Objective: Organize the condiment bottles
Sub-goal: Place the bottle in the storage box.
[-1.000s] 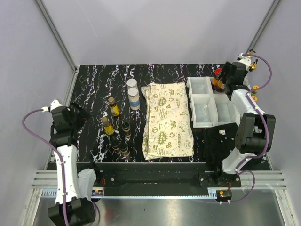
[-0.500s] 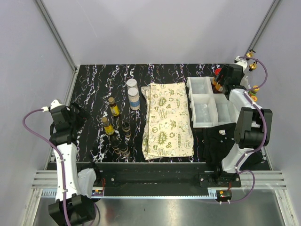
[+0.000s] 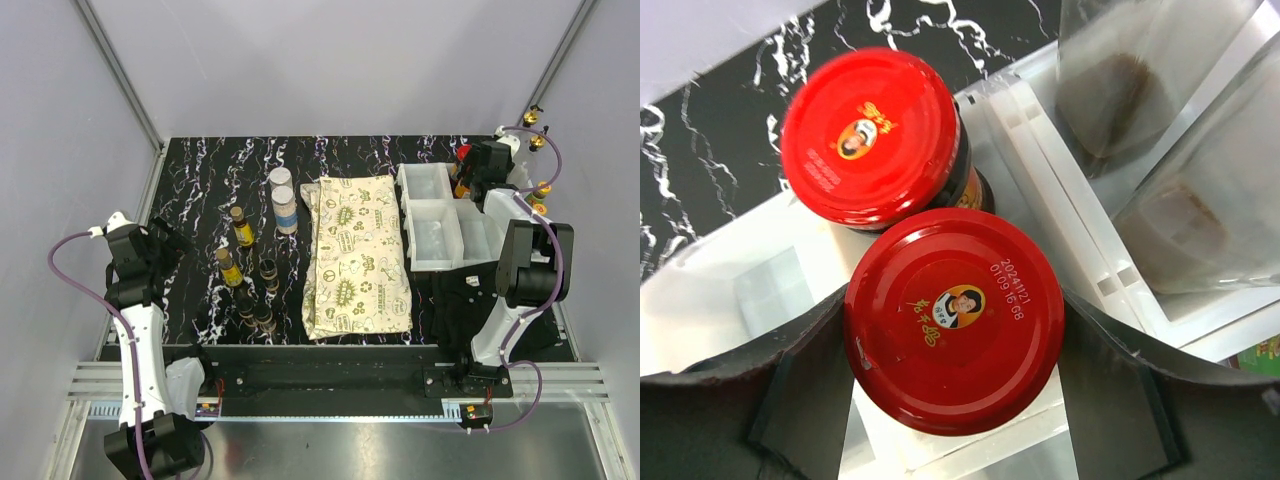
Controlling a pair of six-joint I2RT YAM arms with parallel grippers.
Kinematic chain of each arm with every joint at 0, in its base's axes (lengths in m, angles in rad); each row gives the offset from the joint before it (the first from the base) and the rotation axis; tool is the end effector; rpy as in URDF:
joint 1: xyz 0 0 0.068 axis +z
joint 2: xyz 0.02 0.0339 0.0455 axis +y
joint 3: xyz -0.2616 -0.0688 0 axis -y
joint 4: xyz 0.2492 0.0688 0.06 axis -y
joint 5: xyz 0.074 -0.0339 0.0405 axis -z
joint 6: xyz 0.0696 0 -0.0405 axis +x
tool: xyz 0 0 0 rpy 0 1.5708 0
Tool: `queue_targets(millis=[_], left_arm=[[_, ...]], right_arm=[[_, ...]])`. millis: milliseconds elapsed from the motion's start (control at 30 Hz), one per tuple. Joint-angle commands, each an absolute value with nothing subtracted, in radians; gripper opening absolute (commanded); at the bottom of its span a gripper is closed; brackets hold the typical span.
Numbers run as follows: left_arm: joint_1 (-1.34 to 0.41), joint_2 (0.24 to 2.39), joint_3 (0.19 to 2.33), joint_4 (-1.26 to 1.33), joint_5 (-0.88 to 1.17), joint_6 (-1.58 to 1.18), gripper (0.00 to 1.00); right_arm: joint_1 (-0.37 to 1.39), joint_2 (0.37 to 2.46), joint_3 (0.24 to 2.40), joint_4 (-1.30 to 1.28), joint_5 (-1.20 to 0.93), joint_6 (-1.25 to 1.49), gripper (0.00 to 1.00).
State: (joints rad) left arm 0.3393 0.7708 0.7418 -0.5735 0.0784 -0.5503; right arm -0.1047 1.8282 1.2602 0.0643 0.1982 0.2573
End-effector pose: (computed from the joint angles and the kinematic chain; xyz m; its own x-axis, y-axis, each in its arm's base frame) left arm 0.1917 0.0619 0.2673 -0.3138 -0.6636 -0.6791 -0.5104 0.7210 -0.4687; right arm 0.4496 -0.0610 0.2144 -0.3945 0.2923 -0.8712 0.3871 0.9127 0.1310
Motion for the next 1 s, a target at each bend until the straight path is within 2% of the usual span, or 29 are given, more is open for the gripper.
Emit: queue_targets(millis=[0, 67, 167, 200, 267, 300, 433, 533, 967], left_arm=[[0.347, 0.77, 0.732, -0.522, 0.104, -0.541, 0.99], [0.347, 0.77, 0.732, -0.52, 0.106, -0.541, 0.99], [0.347, 0.77, 0.73, -0.52, 0.109, -0.541, 0.99], [0.347, 0.77, 0.73, -0.519, 0.107, -0.543, 0.99], [0.348, 0.767, 0.73, -0.518, 0.109, -0.541, 0.99], [0.348, 0.767, 0.73, -0.517, 0.109, -0.543, 0.99], [0.351, 0.767, 0.729, -0.518, 0.109, -0.541, 0.99], [0.351, 0.767, 0.729, -0.519, 0.113, -0.541, 0.99], [0.353, 0.755, 0.715, -0.502, 0.173, -0.537, 0.99]], right_arm=[[-0.106, 1.83, 1.321, 0.169, 0.233, 0.238, 0.03], [-0.106, 1.838, 1.319, 0.169, 0.238, 0.23, 0.06], [-0.106, 1.845, 1.321, 0.157, 0.233, 0.219, 0.2], [-0.106, 1.845, 1.321, 0.149, 0.235, 0.218, 0.36], [-0.106, 1.842, 1.31, 0.15, 0.233, 0.216, 0.51], [-0.106, 1.839, 1.307, 0.147, 0.233, 0.219, 0.62], [-0.106, 1.824, 1.307, 0.123, 0.235, 0.225, 0.87], [-0.106, 1.804, 1.312, 0.097, 0.223, 0.23, 1.0], [-0.106, 1.585, 1.332, -0.101, 0.132, 0.287, 1.0]])
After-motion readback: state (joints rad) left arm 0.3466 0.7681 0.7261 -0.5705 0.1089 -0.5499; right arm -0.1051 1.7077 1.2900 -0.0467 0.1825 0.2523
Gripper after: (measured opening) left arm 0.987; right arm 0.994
